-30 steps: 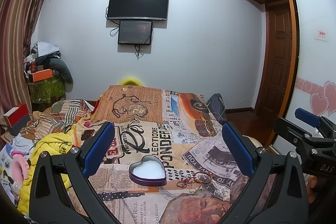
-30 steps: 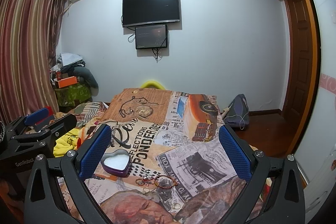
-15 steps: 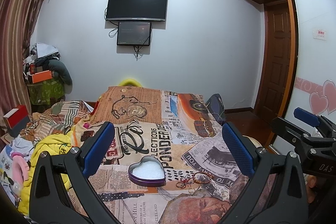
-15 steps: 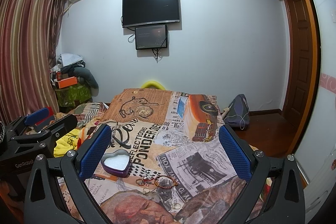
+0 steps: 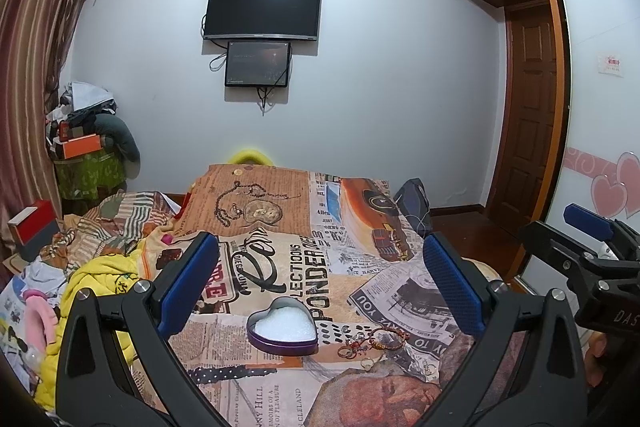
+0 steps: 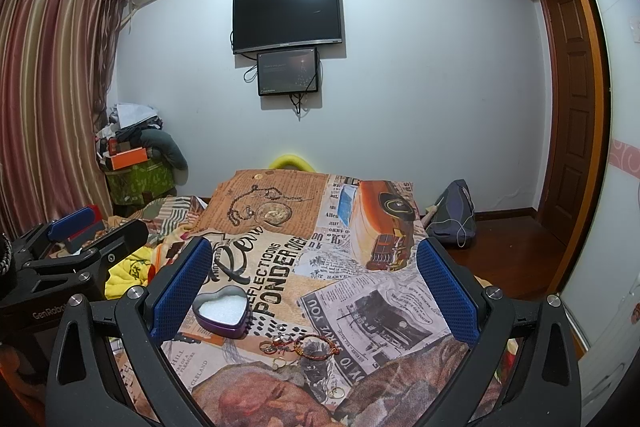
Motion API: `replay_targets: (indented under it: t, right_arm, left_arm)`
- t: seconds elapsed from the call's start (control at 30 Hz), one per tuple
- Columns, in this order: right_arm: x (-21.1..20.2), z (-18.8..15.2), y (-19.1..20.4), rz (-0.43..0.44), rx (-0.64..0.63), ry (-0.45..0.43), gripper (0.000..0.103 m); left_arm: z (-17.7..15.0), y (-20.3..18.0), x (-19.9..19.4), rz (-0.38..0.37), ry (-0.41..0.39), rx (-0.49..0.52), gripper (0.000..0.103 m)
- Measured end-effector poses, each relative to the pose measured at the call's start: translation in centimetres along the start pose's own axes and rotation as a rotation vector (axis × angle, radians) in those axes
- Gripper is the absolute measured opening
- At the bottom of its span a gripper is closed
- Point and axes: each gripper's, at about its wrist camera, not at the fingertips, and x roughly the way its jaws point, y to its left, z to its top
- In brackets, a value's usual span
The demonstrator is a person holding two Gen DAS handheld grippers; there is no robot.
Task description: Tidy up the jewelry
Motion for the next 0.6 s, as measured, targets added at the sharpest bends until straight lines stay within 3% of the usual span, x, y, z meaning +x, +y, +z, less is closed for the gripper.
replay_targets:
  t: [0.6]
  right_arm:
    - [-0.38,0.11,0.66,0.000,0.002,-0.002,0.101]
  left_arm:
    - [0.10,0.06,-0.05,-0.002,-0.005,0.004,0.103]
